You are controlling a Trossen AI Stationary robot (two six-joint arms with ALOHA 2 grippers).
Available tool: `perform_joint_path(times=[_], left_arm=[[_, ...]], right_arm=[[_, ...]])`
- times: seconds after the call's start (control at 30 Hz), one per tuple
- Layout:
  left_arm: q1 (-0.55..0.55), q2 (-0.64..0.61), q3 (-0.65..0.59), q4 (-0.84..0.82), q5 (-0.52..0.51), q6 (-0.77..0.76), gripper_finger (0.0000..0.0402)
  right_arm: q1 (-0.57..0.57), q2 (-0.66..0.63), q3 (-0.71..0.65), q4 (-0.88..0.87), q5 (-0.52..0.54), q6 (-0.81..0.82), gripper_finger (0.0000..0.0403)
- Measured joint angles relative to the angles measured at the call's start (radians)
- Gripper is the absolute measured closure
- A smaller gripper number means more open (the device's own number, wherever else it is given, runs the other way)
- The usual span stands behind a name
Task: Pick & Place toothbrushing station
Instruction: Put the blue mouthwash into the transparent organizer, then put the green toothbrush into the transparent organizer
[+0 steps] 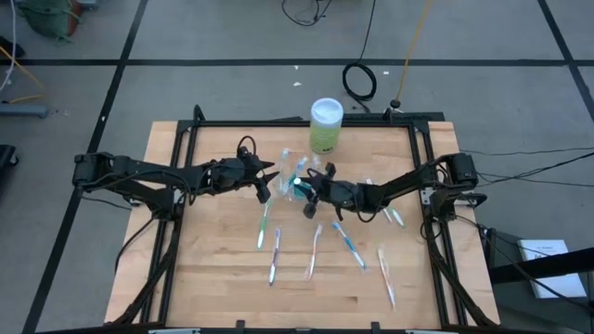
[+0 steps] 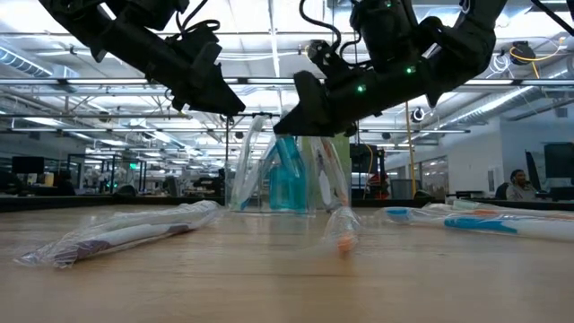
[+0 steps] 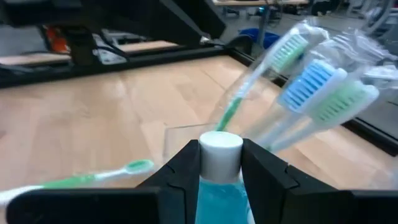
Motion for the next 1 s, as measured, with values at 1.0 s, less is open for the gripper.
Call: perform_joint_path(times=[1.0], left_arm=[[0.000, 0.000, 0.000, -0.007, 0.031, -0.002, 0.0245]], right_arm=[[0.138, -0.346, 0.001, -0.762, -0.064, 0.238, 0.0228]])
